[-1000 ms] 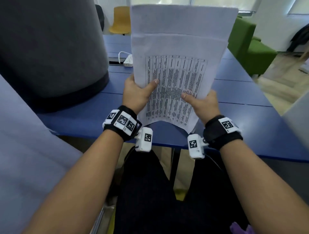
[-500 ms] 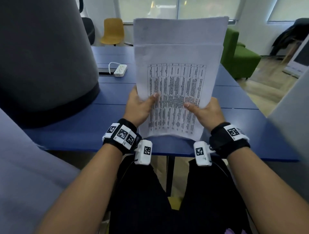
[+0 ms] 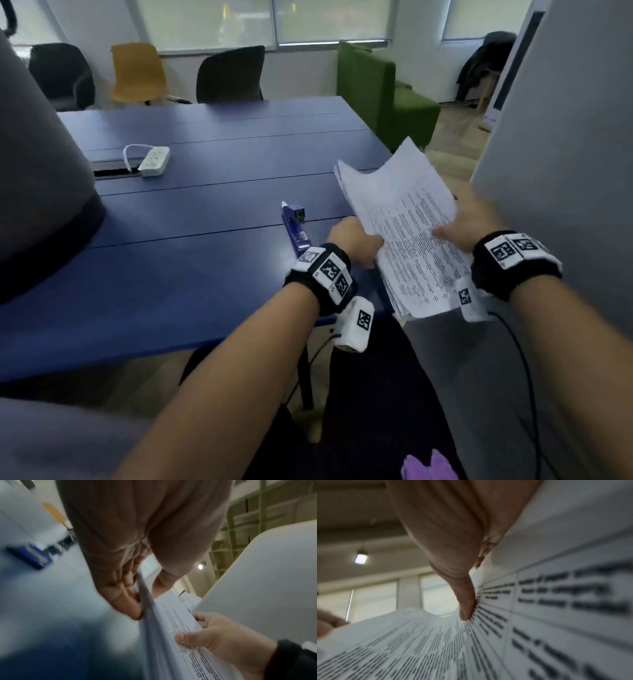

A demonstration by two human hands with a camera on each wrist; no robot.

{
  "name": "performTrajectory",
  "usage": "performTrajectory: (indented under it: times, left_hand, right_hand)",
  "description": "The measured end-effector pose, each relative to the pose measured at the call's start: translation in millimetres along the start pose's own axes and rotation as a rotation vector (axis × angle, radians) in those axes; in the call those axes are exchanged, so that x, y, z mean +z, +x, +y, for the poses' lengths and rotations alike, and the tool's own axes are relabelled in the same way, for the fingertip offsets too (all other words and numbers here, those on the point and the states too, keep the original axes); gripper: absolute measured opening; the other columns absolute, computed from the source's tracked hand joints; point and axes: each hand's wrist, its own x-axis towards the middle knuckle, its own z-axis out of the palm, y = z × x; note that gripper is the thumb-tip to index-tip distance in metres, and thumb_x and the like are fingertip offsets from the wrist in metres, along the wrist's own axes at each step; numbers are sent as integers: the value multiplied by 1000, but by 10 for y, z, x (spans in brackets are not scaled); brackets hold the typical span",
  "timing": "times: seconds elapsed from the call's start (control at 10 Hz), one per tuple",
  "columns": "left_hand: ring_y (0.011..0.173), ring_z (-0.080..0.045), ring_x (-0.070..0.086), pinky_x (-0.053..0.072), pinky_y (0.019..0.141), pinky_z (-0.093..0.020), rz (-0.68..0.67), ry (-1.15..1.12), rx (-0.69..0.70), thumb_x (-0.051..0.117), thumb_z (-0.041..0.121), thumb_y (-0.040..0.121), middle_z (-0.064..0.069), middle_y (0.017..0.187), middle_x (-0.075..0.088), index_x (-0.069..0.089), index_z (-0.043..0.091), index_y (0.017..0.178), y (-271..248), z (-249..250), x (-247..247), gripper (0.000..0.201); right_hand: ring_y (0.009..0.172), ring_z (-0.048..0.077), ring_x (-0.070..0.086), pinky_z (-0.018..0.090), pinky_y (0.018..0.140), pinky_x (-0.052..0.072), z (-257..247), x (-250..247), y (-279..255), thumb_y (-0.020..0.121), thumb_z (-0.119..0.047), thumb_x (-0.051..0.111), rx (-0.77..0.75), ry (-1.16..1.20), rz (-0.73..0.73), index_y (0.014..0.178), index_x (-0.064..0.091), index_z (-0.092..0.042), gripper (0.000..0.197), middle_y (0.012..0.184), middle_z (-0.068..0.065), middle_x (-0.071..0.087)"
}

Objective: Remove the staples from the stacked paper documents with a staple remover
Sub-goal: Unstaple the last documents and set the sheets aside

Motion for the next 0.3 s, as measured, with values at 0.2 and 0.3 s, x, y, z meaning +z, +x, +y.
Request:
performTrajectory:
  times: [0.2, 0.3]
  left_hand:
    - [74, -27, 62, 52, 62, -30, -129, 252, 1, 61, 15, 93, -11, 87, 66, 63, 4, 91, 95, 98, 259, 11]
    - [86, -28, 60, 47, 65, -30, -128, 353, -18, 60, 23, 94, -10, 98, 69, 64, 5, 100, 143, 80, 109, 20]
  right_hand:
    - [102, 41, 64, 44, 87, 57, 188, 22, 140, 81, -11, 66, 36, -455, -32, 121, 56, -9, 42, 111, 22, 65]
    - [106, 44, 59, 48, 90, 54, 121, 44, 110, 82, -15, 60, 39, -564, 1, 125, 50, -10, 44, 117, 22, 55]
